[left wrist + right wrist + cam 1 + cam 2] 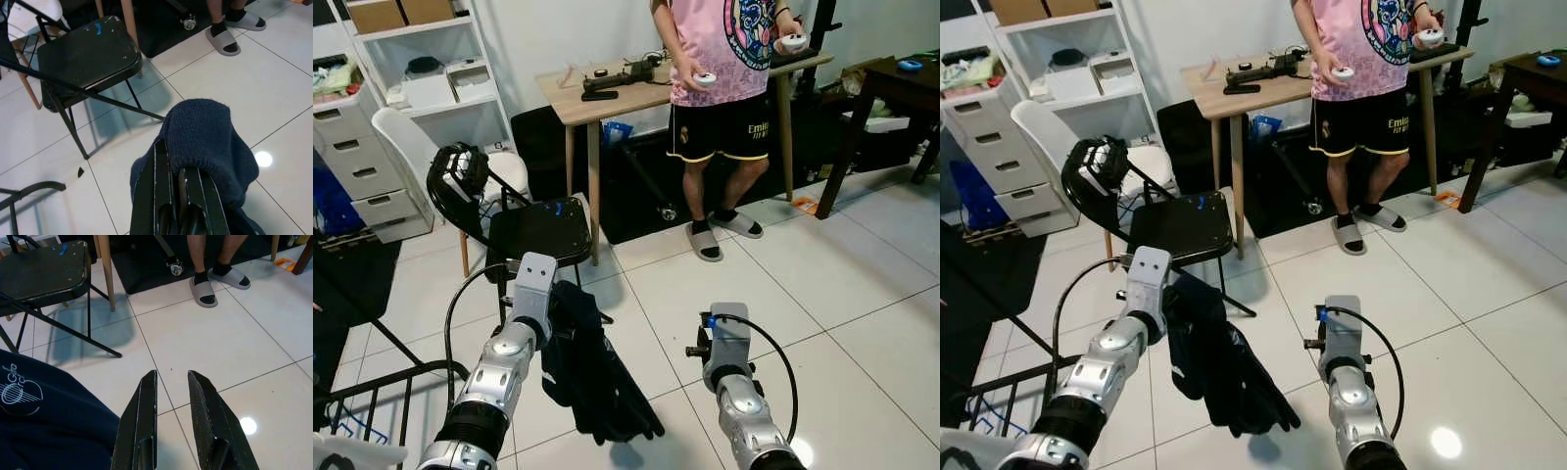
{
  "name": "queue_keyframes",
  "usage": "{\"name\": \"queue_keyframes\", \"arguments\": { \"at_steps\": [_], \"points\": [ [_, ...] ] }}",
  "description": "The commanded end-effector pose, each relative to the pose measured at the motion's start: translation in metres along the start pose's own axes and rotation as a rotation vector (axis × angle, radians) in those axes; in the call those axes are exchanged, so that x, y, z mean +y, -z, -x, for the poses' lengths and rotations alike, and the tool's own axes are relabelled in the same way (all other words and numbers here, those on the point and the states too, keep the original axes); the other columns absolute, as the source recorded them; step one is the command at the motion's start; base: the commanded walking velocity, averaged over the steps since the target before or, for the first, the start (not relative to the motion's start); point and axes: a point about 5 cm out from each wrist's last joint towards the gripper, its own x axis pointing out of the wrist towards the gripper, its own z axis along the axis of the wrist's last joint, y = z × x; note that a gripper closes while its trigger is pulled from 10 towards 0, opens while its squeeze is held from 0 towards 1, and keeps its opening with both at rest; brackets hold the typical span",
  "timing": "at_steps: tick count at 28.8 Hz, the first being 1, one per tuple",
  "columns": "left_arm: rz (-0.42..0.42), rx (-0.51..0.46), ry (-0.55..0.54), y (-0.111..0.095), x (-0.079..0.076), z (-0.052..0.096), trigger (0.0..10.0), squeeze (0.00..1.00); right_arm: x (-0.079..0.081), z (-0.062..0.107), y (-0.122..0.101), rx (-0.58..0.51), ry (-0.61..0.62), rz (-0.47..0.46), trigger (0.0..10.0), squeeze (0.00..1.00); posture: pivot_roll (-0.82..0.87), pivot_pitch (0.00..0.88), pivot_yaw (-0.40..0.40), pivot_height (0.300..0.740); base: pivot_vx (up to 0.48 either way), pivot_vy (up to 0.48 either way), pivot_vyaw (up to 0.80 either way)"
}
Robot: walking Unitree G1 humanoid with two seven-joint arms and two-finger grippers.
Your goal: Hang hanger
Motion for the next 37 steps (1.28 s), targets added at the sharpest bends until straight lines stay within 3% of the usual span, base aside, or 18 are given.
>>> {"name": "queue_keyframes", "arguments": {
  "at_steps": [1, 2, 4, 9, 23, 37],
  "points": [
    [0.007, -0.015, -0.051, 0.004, 0.005, 0.004, 10.0, 0.0, 0.007, -0.004, -0.009, -0.022, -0.049, 0.029, 10.0, 0.0, 0.01, 0.0, 0.051, 0.74, 0.0, 0.0, 0.0],
    [0.011, -0.013, -0.06, 0.006, 0.004, 0.005, 10.0, 0.0, 0.007, -0.005, -0.01, -0.024, -0.064, 0.045, 10.0, 0.0, 0.01, 0.0, 0.007, 0.74, 0.0, 0.0, 0.0],
    [0.012, -0.013, -0.063, 0.008, 0.003, 0.006, 10.0, 0.0, 0.007, -0.006, -0.011, -0.027, -0.071, 0.054, 10.0, 0.0, 0.01, 0.0, 0.007, 0.74, 0.0, 0.0, 0.0],
    [0.06, -0.022, -0.12, 0.017, 0.0, 0.016, 10.0, 0.0, 0.013, -0.011, -0.019, -0.027, -0.184, 0.098, 10.0, 0.0, 0.02, 0.0, -0.096, 0.74, 0.0, 0.0, 0.0],
    [0.056, -0.056, -0.142, 0.014, 0.007, 0.02, 10.0, 0.0, 0.018, -0.01, -0.023, -0.055, -0.234, 0.087, 10.0, 0.0, 0.02, 0.0, -0.091, 0.74, 0.0, 0.0, 0.0],
    [0.058, -0.047, -0.147, 0.014, 0.008, 0.023, 10.0, 0.0, 0.021, -0.011, -0.023, -0.048, -0.243, 0.071, 10.0, 0.0, 0.03, 0.0, -0.072, 0.74, 0.0, 0.0, -0.74]
  ]
}}
